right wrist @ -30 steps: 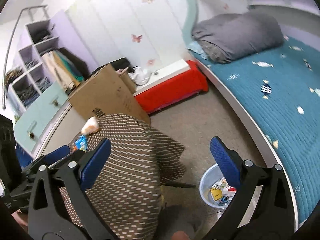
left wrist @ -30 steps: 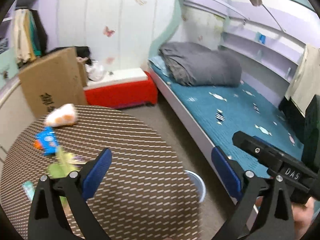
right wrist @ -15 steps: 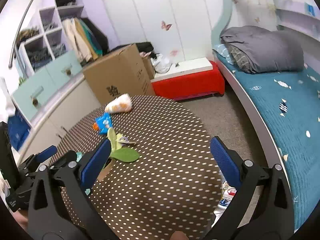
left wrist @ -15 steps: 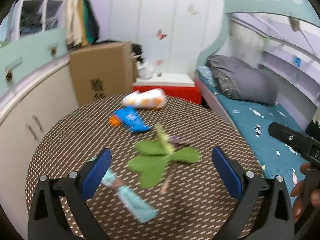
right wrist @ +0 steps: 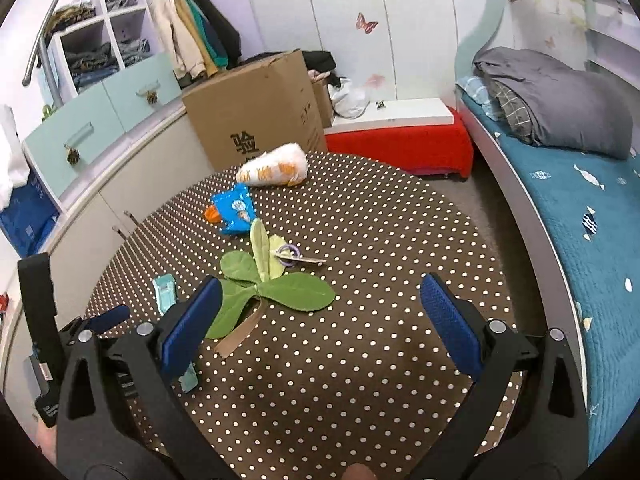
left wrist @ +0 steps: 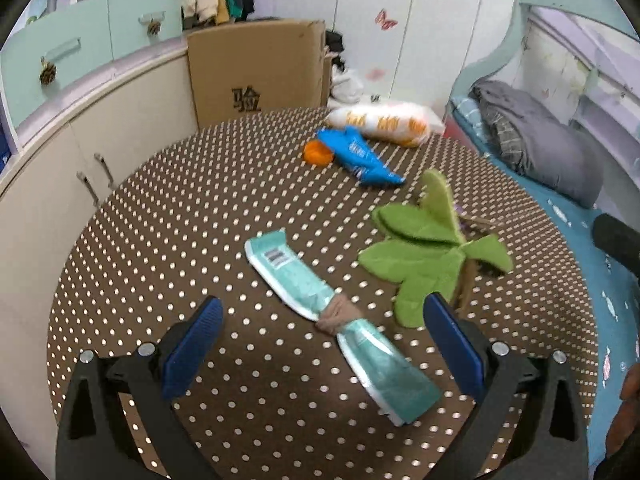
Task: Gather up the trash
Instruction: 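Grasp the green leaf toy with the right tool while the left tool grasps the toothpaste tube, then carry both items to the wastebasket and open both tools over it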
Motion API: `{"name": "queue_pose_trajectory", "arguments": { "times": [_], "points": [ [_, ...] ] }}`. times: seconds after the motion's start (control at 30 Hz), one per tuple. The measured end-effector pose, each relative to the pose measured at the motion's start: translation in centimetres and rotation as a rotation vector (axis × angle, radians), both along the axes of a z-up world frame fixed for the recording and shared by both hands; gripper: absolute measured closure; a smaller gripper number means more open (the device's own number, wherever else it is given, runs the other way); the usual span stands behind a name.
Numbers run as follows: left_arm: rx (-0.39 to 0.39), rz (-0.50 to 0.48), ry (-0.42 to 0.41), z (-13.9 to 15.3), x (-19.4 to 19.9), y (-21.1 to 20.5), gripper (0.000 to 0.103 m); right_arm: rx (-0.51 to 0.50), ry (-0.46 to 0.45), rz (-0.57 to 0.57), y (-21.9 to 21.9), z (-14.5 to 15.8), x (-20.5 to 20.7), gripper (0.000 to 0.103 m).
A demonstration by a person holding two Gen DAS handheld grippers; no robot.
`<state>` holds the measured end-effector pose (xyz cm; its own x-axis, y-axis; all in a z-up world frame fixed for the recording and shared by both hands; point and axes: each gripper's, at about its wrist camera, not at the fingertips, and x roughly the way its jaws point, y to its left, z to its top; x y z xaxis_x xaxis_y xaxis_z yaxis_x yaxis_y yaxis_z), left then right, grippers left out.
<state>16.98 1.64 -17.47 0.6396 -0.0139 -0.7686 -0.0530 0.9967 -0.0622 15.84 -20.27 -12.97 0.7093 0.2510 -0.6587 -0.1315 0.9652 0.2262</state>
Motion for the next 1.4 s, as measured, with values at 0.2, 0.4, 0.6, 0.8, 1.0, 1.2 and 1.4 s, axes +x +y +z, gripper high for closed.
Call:
{"name": "queue_pose_trajectory", "arguments": {
  "times": [0.2, 0.4, 0.6, 0.8, 1.0, 1.2, 1.4],
  "points": [
    [-0.067, -0.05, 0.046, -1.4, 0.6, 0.9, 0.023, -0.019, 0.075, 0.056, 2.7, -2.3, 2.1, 0.006],
    [-0.101, -0.117, 0.045, -1.2, 0.3, 2.2, 0.071, -0.051, 0.128, 0.094, 6.0, -4.6, 4.6, 0.006],
    [-0.139, -0.112, 0.04, -1.1, -0.4, 4.6, 0.08, -0.169, 0.123, 0.128, 9.5, -5.9, 5.3, 0.037],
    [-0.133, -0.093, 0.042, -1.1, 0.3, 4.9, 0.079, -0.147, 0.113, 0.182, 9.6, -6.0, 4.7, 0.087],
    [-0.154, -0.117, 0.037, -1.3, 0.8, 4.4, 0.081, -0.002, 0.09, 0.27, 7.9, -4.6, 2.0, 0.088],
    [-0.19, -0.133, -0.008, -0.4, -0.5, 3.9, 0.081, 0.132, 0.027, 0.328, 5.7, -1.3, 0.2, 0.088],
    [-0.21, -0.147, -0.061, 1.9, -1.8, 3.4, 0.082, 0.224, -0.058, 0.333, 3.5, 2.3, -0.8, 0.088]
  ]
}}
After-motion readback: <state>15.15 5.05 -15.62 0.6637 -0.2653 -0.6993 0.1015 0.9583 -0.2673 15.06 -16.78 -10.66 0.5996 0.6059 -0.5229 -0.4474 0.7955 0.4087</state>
